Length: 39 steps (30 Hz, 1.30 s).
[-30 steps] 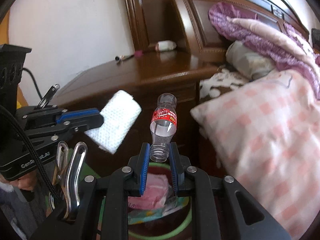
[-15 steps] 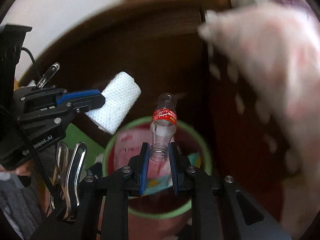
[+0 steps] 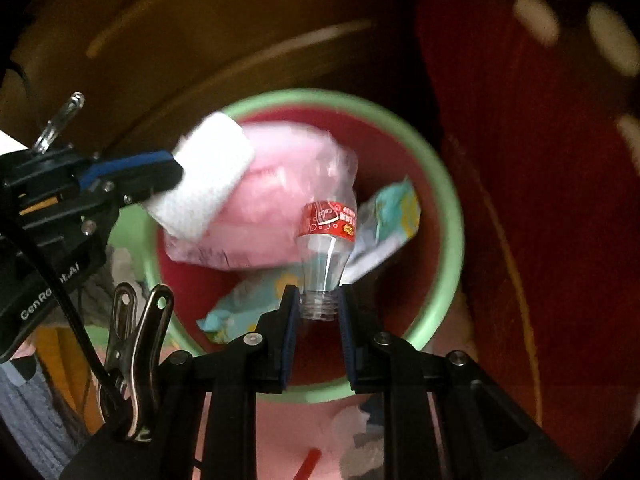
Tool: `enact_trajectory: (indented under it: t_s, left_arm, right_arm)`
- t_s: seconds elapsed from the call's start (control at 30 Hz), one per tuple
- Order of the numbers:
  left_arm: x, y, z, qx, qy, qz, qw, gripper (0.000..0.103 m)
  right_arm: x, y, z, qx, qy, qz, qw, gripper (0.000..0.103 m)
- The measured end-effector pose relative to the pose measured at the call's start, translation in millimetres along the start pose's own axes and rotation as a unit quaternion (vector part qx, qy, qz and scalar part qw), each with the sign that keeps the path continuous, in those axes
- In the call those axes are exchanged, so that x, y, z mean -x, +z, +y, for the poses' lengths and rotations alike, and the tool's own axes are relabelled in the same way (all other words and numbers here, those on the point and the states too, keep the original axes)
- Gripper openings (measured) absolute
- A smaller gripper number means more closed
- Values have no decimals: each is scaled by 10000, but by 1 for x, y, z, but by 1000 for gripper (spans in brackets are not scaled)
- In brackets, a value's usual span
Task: Collect trash
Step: 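Lower bottle and towel into the red bin and open both grippers, then raise both open grippers out of the bin toward the nightstand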
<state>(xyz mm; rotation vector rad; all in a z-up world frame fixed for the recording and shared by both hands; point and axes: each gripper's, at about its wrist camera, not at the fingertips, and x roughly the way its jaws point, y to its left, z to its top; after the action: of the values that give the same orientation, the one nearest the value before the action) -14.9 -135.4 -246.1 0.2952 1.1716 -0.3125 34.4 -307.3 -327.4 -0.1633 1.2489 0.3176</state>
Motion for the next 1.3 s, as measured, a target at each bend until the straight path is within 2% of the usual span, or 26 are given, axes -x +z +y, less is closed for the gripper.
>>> enact_trajectory:
  t_s: [0.13,0.2,0.27,0.37,0.43,0.57,0.63,0.77,0.83,0.9,1.03,1.3]
  left_arm:
    - [-24,-12,0,-4,59,304,9995,6]
    - [-31,-14,-2,-65,149,354,9992,7]
    - [-33,-13,-3,-80,169,371,9991,7]
    - [-32,-8,-6,-60,214,290,9993,8]
    - [-31,-5,-4,-24,213,286,9994,11]
    - [-33,-6,-4,37,166,374,9992,27]
    - [-33,-7,-3,2,139,406,9991,31]
    - [-34,-5,-5,-189,166,351,9991,36]
    - [-31,-3,-10,-189,159,321,9992,42]
    - [-30,-2,-9,-156,115,361,9992,50]
    - [-24,0,1,28,176,293,9994,59]
    - [-18,5,2,102,204,325,9992,60]
  right_arm:
    - [-24,-12,3,34,-18,426,9991,20]
    - [-39,-17,5,165,-346,724,9966,20]
    - [-41,-20,12,291,-469,675,9962,20]
    - [-36,-20,15,346,-274,489,9978,20]
    - [-32,-20,14,402,-407,402,9976,20]
    - [-32,-21,10,345,-460,421,9975,20]
    - [-34,-19,8,300,-367,471,9978,23]
    - [-26,-17,12,486,-363,361,9975,52]
    - [-22,-14,19,610,-440,323,9966,56]
    - [-20,-10,33,687,-415,253,9965,68]
    - [-16,-5,35,696,-408,210,9965,69]
    - [-9,-1,35,629,-226,200,9976,70]
